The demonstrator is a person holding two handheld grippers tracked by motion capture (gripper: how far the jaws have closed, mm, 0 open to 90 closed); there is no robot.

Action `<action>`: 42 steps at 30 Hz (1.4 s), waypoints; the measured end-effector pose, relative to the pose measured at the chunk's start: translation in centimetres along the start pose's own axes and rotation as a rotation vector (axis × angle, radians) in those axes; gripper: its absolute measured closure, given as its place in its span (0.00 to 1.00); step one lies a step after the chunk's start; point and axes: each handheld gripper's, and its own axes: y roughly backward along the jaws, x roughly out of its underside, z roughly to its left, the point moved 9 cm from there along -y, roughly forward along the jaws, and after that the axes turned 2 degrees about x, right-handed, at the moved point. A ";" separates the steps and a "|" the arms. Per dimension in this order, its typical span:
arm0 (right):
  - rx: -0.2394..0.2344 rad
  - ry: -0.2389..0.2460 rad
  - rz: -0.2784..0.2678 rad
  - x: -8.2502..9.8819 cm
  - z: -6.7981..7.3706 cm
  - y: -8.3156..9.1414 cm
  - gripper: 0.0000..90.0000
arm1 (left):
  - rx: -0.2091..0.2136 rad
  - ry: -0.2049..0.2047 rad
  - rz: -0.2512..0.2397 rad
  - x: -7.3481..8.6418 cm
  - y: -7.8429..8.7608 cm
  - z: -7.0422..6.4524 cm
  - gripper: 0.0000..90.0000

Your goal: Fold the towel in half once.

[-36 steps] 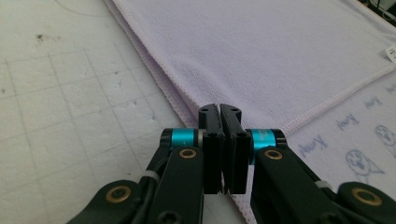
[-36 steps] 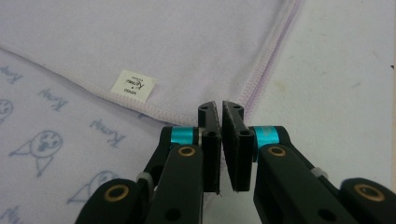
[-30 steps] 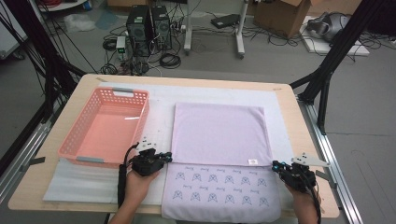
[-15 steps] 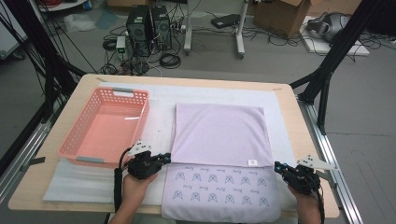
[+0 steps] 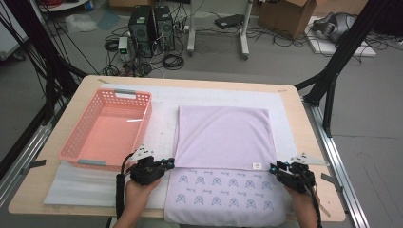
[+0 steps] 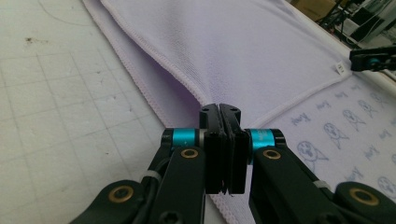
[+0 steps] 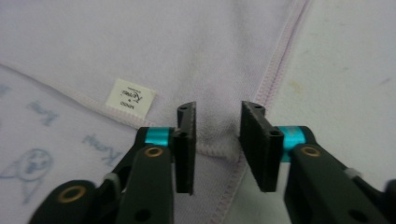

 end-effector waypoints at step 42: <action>-0.102 0.024 -0.003 4.9 4.8 8.9 0.82 | 0.124 -0.037 -0.001 4.0 6.6 -5.4 0.90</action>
